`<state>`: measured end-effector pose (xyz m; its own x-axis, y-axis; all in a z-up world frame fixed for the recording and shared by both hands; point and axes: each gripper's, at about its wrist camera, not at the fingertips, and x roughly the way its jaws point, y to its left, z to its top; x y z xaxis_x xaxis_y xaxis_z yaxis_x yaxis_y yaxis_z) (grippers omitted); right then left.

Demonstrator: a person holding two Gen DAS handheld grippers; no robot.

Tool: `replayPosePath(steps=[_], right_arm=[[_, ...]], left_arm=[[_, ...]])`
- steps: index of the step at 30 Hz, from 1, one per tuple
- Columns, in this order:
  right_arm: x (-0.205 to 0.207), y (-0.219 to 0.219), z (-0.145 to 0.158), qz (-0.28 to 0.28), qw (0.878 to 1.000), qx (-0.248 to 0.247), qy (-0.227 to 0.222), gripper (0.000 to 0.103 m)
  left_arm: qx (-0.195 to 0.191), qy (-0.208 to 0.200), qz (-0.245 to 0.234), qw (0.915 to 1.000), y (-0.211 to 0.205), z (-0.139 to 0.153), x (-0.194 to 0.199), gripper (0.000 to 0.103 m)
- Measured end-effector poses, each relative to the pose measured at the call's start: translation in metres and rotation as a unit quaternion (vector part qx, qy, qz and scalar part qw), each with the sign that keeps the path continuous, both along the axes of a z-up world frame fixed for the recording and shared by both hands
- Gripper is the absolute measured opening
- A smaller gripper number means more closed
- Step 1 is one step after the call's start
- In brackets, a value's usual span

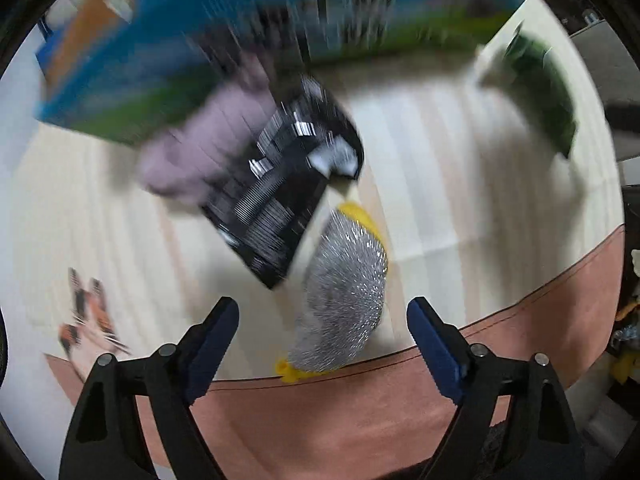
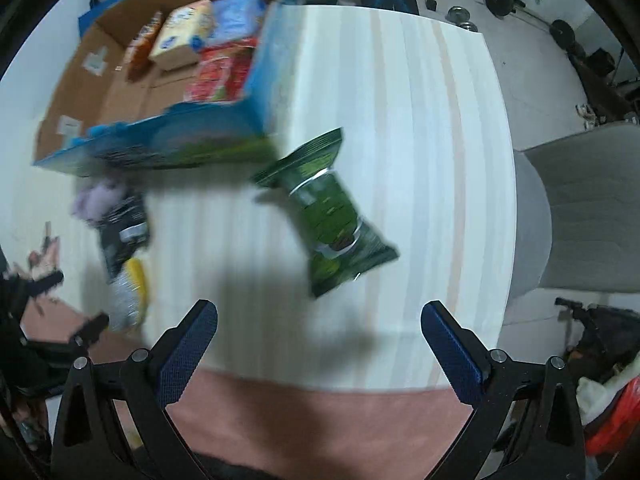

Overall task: Organize soft objects
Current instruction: 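Grasp the silver sponge with left tool while right grasps green bag, then carry sponge and green bag into the box and release them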

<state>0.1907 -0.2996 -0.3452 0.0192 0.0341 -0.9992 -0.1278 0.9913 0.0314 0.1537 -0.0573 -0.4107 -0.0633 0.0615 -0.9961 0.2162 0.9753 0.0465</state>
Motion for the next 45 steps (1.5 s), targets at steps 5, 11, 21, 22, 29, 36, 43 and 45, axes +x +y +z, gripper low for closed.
replayPosePath(steps=[5, 11, 21, 22, 29, 36, 43, 45], right_arm=[[0.036, 0.0, -0.04, 0.023, 1.0, -0.008, 0.009, 0.103], [0.052, 0.002, -0.069, 0.034, 0.999, 0.023, 0.034, 0.099], [0.0, 0.011, -0.082, 0.028, 0.993, 0.014, 0.118, 0.045], [-0.009, 0.014, -0.081, 0.035, 0.992, 0.01, 0.122, 0.045], [-0.052, 0.013, -0.083, 0.027, 0.99, 0.023, 0.134, 0.046], [-0.033, -0.012, -0.097, -0.055, 0.99, 0.063, 0.117, 0.067], [-0.045, -0.018, -0.082, -0.072, 0.987, 0.09, 0.113, 0.037], [-0.045, -0.015, -0.054, -0.069, 0.986, 0.117, 0.099, 0.037]], left_arm=[[-0.022, 0.041, 0.043, 0.998, -0.002, -0.036, -0.005, 0.084], [-0.047, 0.052, 0.091, 0.9934, -0.001, -0.044, -0.013, 0.057], [-0.106, 0.069, 0.163, 0.9784, 0.002, -0.046, -0.041, 0.048], [-0.113, 0.068, 0.171, 0.9765, 0.003, -0.046, -0.044, 0.048], [-0.122, 0.083, 0.168, 0.9747, 0.009, -0.044, -0.044, 0.05], [-0.097, 0.078, 0.148, 0.981, -0.008, -0.042, -0.023, 0.045], [-0.126, 0.028, 0.17, 0.9769, -0.017, 0.007, -0.029, 0.042], [-0.139, 0.005, 0.171, 0.9754, -0.018, 0.038, -0.025, 0.042]])
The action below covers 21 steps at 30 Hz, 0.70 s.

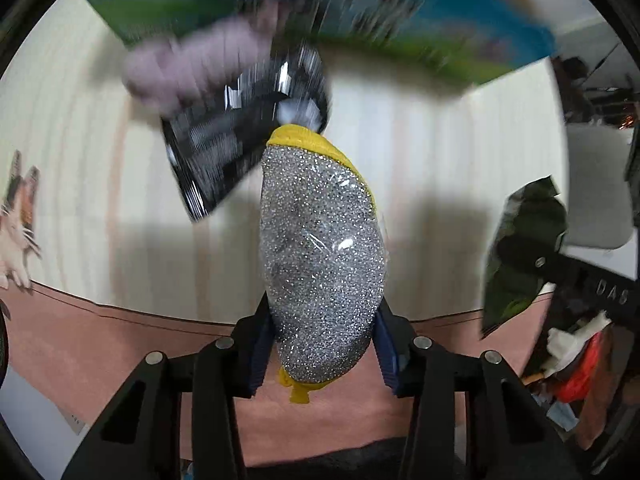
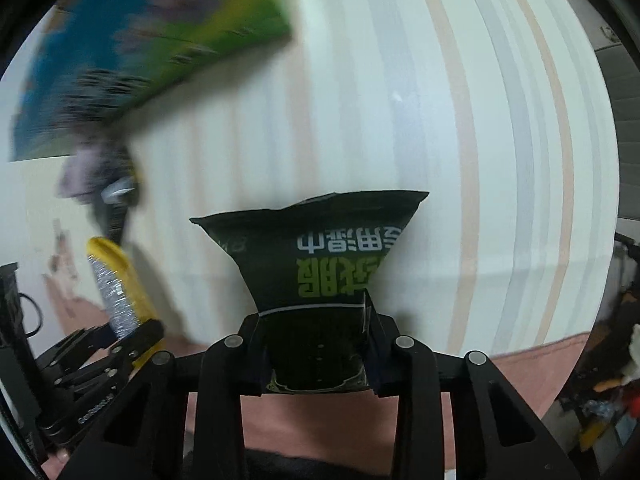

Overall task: Organize soft objects
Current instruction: 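Carry sponge and green bag into the box and release them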

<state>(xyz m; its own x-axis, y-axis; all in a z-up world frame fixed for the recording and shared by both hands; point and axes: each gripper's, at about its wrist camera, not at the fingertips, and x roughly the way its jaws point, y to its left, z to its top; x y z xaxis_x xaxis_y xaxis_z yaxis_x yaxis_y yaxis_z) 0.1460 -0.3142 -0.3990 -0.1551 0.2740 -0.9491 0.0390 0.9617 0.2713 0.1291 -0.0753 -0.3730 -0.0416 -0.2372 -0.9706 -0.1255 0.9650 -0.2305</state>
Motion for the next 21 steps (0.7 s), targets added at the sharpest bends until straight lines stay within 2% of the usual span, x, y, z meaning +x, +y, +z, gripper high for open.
replayPosePath(steps=[5, 7, 9, 10, 12, 15, 18, 21], right_arm=[[0.021, 0.025, 0.094, 0.016, 0.996, 0.053, -0.069, 0.037], [0.036, 0.039, 0.124, 0.026, 0.994, 0.066, -0.088, 0.037], [0.067, 0.056, 0.15, 0.037, 0.991, 0.066, -0.109, 0.037], [0.079, 0.063, 0.158, 0.041, 0.99, 0.059, -0.117, 0.037], [0.109, 0.084, 0.164, 0.043, 0.99, 0.052, -0.126, 0.037], [0.143, 0.11, 0.155, 0.037, 0.991, 0.038, -0.123, 0.037], [0.172, 0.138, 0.127, 0.033, 0.994, 0.023, -0.106, 0.037], [0.198, 0.158, 0.108, 0.035, 0.995, 0.007, -0.088, 0.037]], left_arm=[[-0.022, -0.071, 0.006, 0.9972, 0.012, 0.091, 0.038, 0.042], [-0.021, -0.081, 0.003, 0.9965, 0.022, 0.111, 0.063, 0.042], [-0.004, -0.087, 0.005, 0.9961, 0.033, 0.122, 0.092, 0.042], [0.002, -0.089, 0.007, 0.996, 0.052, 0.126, 0.108, 0.042], [0.02, -0.088, 0.015, 0.9958, 0.073, 0.129, 0.146, 0.042], [0.046, -0.072, 0.02, 0.9961, 0.095, 0.116, 0.195, 0.042], [0.084, -0.057, 0.01, 0.9948, 0.109, 0.105, 0.238, 0.042], [0.106, -0.04, 0.001, 0.9935, 0.121, 0.088, 0.264, 0.042]])
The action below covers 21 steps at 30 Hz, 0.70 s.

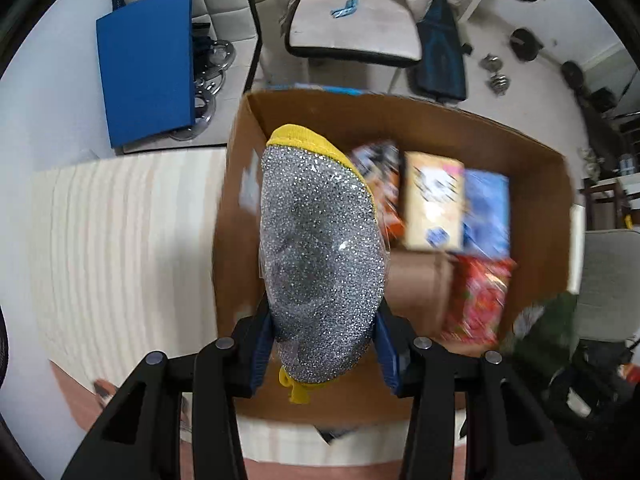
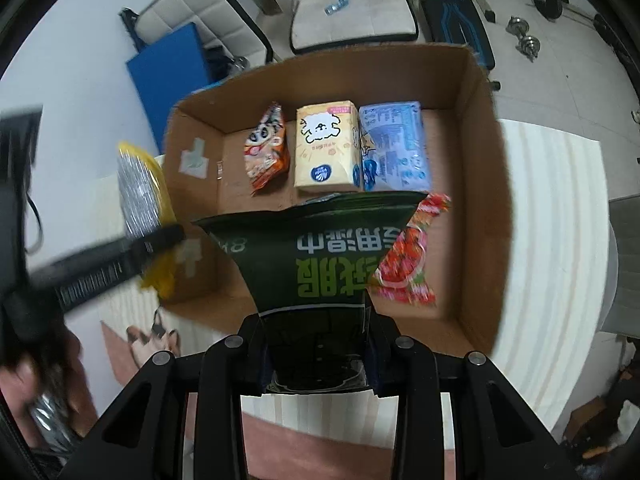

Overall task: Organize soft objects
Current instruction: 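Carry sponge and green bag into the box and release them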

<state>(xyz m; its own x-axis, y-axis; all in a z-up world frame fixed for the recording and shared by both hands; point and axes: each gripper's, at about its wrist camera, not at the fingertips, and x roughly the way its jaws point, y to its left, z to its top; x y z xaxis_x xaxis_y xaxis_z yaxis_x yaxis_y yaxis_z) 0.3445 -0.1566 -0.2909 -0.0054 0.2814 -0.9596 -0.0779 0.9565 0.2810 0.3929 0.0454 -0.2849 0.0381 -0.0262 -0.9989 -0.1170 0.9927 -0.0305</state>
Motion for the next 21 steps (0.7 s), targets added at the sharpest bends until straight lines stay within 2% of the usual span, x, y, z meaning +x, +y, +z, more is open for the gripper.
replayPosePath(steps=[5, 11, 14, 16, 17, 18, 21], right_arm=[[0.011, 0.014, -0.038, 0.005, 0.999, -0.02, 0.036, 0.037], [0.023, 0.02, -0.068, 0.004, 0.998, -0.039, 0.058, 0.037], [0.027, 0.025, -0.078, 0.018, 0.996, -0.052, 0.07, 0.038], [0.029, 0.03, -0.086, 0.029, 0.994, -0.069, 0.08, 0.048], [0.03, 0.03, -0.087, 0.029, 0.994, -0.075, 0.079, 0.068], [0.03, 0.03, -0.085, 0.031, 0.994, -0.076, 0.075, 0.077], [0.03, 0.03, -0.083, 0.029, 0.994, -0.075, 0.074, 0.077]], left_arm=[[0.025, 0.037, -0.017, 0.9989, 0.002, -0.044, 0.037, 0.042], [0.055, 0.06, -0.025, 0.9964, 0.001, -0.071, 0.063, 0.045], [0.05, 0.077, -0.02, 0.9956, 0.004, -0.082, 0.071, 0.047], [0.054, 0.077, -0.016, 0.9954, 0.005, -0.084, 0.072, 0.047], [0.053, 0.076, -0.016, 0.9956, 0.006, -0.084, 0.073, 0.047], [0.049, 0.076, -0.014, 0.9958, 0.006, -0.084, 0.074, 0.047], [0.028, 0.074, -0.005, 0.9969, 0.006, -0.078, 0.072, 0.05]])
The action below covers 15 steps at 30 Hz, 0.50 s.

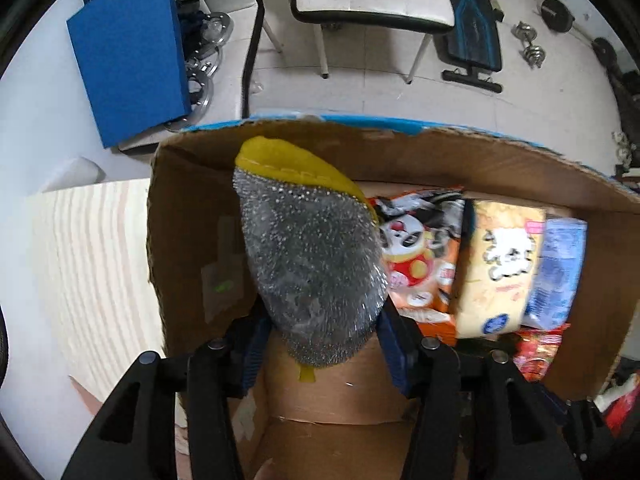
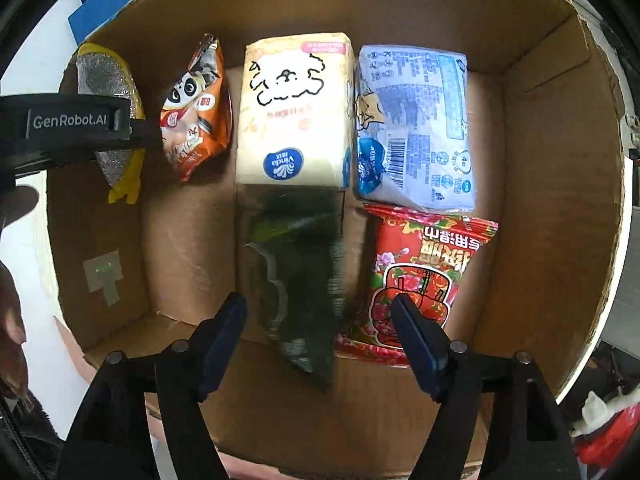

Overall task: Organize soft objects
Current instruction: 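Carry sponge and green bag into the box and release them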

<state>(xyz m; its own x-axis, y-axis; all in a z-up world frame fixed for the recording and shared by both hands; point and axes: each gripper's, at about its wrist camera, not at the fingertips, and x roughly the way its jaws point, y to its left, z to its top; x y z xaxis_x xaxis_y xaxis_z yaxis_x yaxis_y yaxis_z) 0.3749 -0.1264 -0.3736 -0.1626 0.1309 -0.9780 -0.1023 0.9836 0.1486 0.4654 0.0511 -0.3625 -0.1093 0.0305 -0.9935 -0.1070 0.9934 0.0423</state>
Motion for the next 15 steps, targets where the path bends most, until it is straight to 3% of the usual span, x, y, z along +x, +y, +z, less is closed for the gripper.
replayPosePath(steps=[3, 7, 12, 15], right_arm=[[0.003, 0.0, 0.005, 0.0, 1.0, 0.0, -0.003, 0.077], [0.004, -0.004, 0.015, -0.001, 1.0, -0.002, -0.012, 0.087], [-0.005, -0.007, 0.033, -0.003, 0.999, 0.004, -0.033, 0.103], [-0.013, -0.009, 0.045, 0.001, 0.998, -0.004, -0.056, 0.103]], left_arm=[[-0.001, -0.012, -0.004, 0.9999, -0.003, 0.01, -0.001, 0.056], [-0.012, -0.03, -0.003, 0.9995, -0.003, 0.026, -0.006, 0.092], [-0.028, -0.054, 0.0, 0.9981, -0.002, 0.049, -0.024, 0.093], [-0.029, -0.076, 0.002, 0.9967, -0.003, 0.065, -0.042, 0.093]])
